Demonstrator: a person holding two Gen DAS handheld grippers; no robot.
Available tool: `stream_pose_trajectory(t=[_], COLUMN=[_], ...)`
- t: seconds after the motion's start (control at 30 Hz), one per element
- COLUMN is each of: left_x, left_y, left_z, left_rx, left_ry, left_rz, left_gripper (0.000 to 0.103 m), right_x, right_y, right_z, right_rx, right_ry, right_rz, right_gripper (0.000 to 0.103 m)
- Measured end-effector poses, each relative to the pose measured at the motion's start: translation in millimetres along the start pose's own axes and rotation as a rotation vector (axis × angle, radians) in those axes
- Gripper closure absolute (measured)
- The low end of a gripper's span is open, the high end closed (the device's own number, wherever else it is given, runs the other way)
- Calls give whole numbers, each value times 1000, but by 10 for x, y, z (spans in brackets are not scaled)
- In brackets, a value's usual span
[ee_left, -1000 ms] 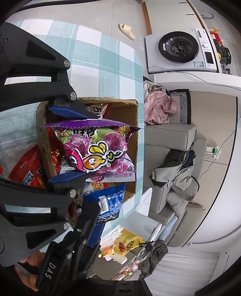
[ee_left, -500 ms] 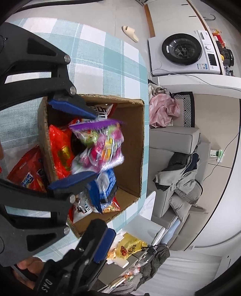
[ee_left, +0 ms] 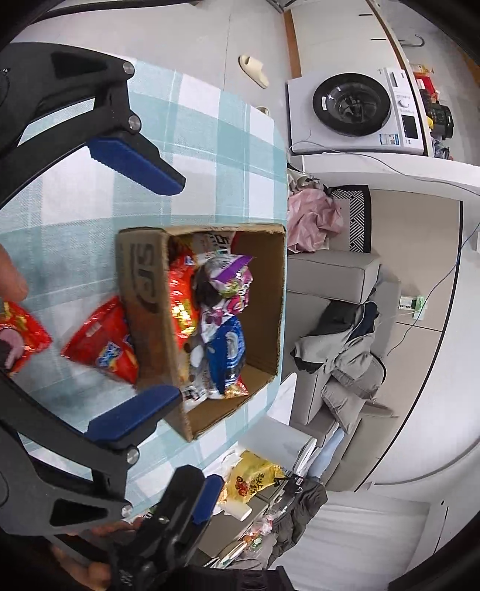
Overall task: Organize snacks
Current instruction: 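Open both tools to drop the candy bag and Oreo pack into the box, then lower the left tool onto the red Oreo cake pack while the right tool approaches the red chip bag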
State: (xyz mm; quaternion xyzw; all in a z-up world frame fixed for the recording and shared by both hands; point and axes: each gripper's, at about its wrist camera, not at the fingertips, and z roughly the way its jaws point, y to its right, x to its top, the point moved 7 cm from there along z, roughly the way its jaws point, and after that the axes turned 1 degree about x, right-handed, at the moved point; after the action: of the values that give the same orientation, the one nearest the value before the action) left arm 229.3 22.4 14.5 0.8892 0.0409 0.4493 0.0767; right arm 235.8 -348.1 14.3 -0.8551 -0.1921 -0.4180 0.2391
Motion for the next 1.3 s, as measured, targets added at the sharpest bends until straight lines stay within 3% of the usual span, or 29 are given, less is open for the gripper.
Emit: stream_pose_trajectory(t=[0.3, 0.53, 1.07, 1.3], left_x=[-324, -506, -693, -893], left_y=[1, -73, 19, 124], left_z=[-351, -548, -628, -519], left_rx=[29, 42, 65, 39], left_ry=[-7, -2, -14, -75], left_rz=[46, 23, 91, 103], left_gripper=[0, 1, 0, 0], right_x=[-242, -450, -694, -798], right_y=[-73, -49, -145, -99], right_z=[-179, -234, -130, -40], right_rx=[-6, -7, -34, -46], right_ry=[-33, -57, -137, -192], right_rz=[-25, -3, -52, -46], right_gripper=[0, 0, 0, 0])
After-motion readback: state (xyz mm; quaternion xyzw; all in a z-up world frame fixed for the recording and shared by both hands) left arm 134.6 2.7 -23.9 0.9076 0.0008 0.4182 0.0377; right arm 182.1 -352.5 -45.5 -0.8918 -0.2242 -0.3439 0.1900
